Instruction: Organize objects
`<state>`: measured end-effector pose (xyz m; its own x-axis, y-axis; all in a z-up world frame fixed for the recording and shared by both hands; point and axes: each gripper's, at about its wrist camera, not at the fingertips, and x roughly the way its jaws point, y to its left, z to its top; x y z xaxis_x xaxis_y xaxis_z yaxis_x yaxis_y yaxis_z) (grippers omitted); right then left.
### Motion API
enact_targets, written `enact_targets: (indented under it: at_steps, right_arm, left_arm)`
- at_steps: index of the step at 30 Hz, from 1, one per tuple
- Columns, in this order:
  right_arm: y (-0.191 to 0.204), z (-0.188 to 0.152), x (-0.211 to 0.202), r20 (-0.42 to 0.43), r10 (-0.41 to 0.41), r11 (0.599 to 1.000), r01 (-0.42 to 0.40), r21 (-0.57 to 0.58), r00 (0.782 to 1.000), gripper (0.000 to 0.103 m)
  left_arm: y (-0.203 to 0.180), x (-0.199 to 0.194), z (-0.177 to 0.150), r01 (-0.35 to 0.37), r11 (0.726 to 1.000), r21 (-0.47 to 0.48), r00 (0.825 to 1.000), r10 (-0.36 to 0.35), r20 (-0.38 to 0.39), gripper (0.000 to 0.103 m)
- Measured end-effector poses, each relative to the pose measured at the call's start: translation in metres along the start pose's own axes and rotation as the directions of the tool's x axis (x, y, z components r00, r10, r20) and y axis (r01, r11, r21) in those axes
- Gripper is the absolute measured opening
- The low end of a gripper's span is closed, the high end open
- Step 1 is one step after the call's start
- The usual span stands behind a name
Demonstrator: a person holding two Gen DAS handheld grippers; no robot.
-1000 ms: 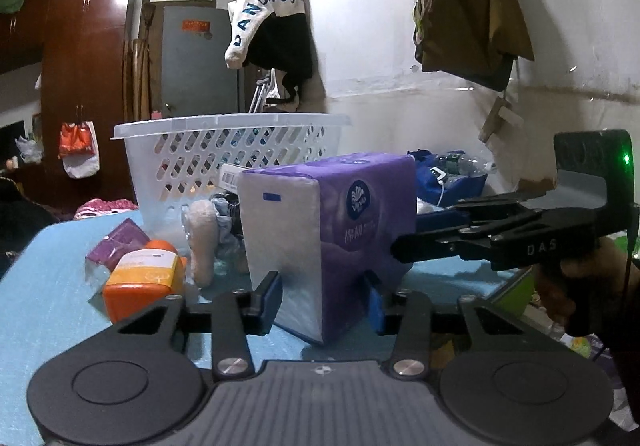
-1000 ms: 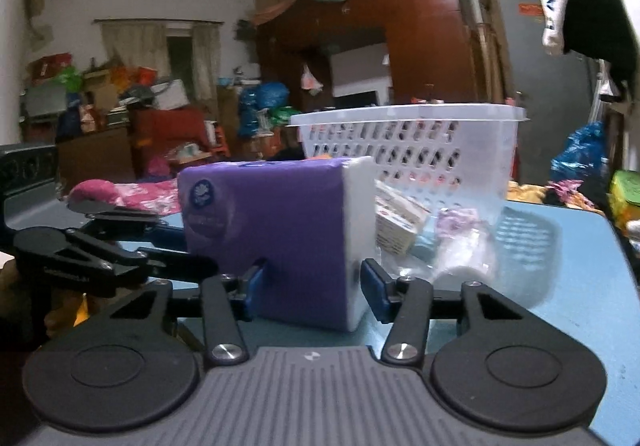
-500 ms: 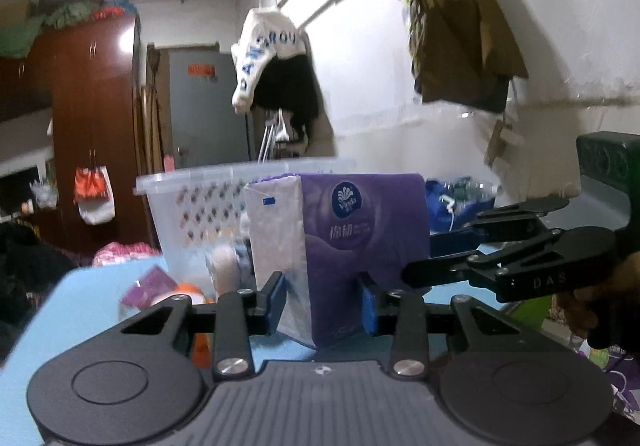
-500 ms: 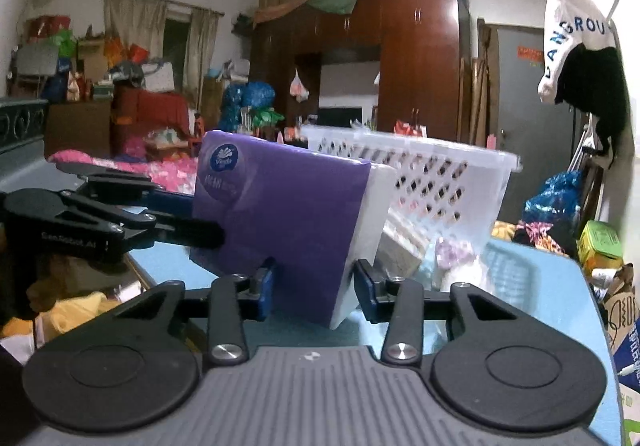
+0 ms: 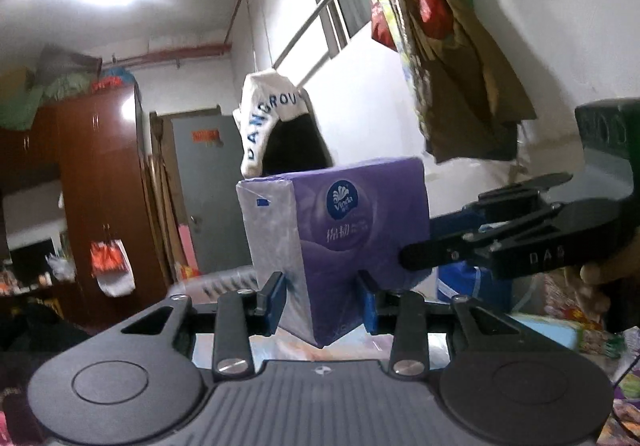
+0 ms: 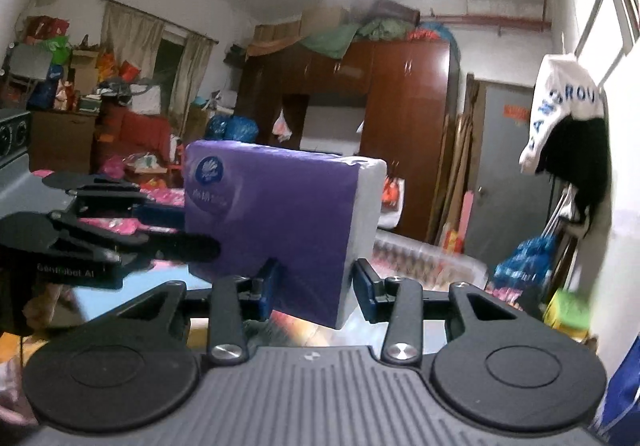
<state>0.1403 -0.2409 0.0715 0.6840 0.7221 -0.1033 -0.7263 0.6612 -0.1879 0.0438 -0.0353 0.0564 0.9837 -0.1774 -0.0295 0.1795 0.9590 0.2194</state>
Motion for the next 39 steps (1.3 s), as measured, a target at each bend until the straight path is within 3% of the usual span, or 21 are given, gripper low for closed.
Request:
enact_targets:
  at_steps: [3,9,14,17,23,24,26,27,28,29,30,32,34,39]
  right_arm:
    - [-0.02,0.024,0.029,-0.013,-0.017,1.0,0.017,0.006,1.0,0.044]
    - [-0.06,0.038,0.094,-0.117,-0.024,0.997,0.034,0.077,0.993,0.044]
    - [-0.076,0.024,0.146,-0.257,-0.026,0.991,0.06,0.122,0.966,0.044]
    - [-0.08,0.01,0.167,-0.321,-0.025,0.985,0.077,0.152,0.947,0.044]
    - [-0.085,-0.006,0.18,-0.404,-0.017,0.979,0.097,0.179,0.915,0.044]
    - [-0.087,-0.008,0.181,-0.417,-0.007,0.977,0.095,0.192,0.909,0.043]
    - [-0.089,-0.011,0.172,-0.407,-0.016,0.971,0.111,0.211,0.913,0.045]
    - [-0.092,-0.006,0.165,-0.39,-0.046,0.969,0.136,0.208,0.92,0.056]
    - [-0.095,-0.003,0.158,-0.373,-0.069,0.965,0.156,0.21,0.925,0.074]
    - [-0.097,-0.001,0.145,-0.345,-0.089,0.959,0.174,0.223,0.934,0.085]
    - [-0.097,0.001,0.128,-0.304,-0.11,0.952,0.189,0.242,0.946,0.103]
    - [-0.096,0.0,0.099,-0.242,-0.135,0.943,0.199,0.266,0.961,0.103]
    - [-0.09,-0.006,0.071,-0.222,-0.159,0.936,0.218,0.275,0.962,0.103]
    - [-0.068,-0.043,0.015,-0.222,-0.164,0.923,0.229,0.31,0.961,0.103]
  left_arm:
    - [0.019,0.036,0.022,0.0,1.0,0.0,1.0,0.0,-0.016,0.042]
    - [0.067,0.123,0.035,0.041,0.997,-0.07,0.986,-0.051,-0.161,0.042]
    - [0.1,0.183,0.023,0.059,0.986,-0.159,0.942,-0.107,-0.317,0.042]
    - [0.106,0.208,0.012,0.045,0.985,-0.166,0.914,-0.108,-0.392,0.042]
    - [0.112,0.228,-0.003,0.025,0.986,-0.163,0.874,-0.101,-0.475,0.046]
    - [0.113,0.228,-0.005,0.022,0.986,-0.167,0.874,-0.1,-0.476,0.047]
    - [0.119,0.22,-0.005,-0.008,0.986,-0.169,0.893,-0.069,-0.444,0.055]
    - [0.122,0.212,-0.003,-0.025,0.985,-0.169,0.906,-0.049,-0.42,0.073]
    - [0.125,0.201,-0.001,-0.042,0.984,-0.17,0.922,-0.027,-0.387,0.09]
    - [0.128,0.19,0.002,-0.061,0.983,-0.173,0.935,-0.005,-0.355,0.093]
    - [0.129,0.18,0.004,-0.073,0.981,-0.178,0.945,0.011,-0.328,0.093]
    - [0.13,0.153,0.008,-0.068,0.976,-0.205,0.959,0.007,-0.283,0.096]
    - [0.124,0.124,0.007,-0.055,0.976,-0.212,0.968,0.0,-0.249,0.1]
    - [0.102,0.052,-0.021,-0.071,0.976,-0.207,0.975,0.025,-0.219,0.1]
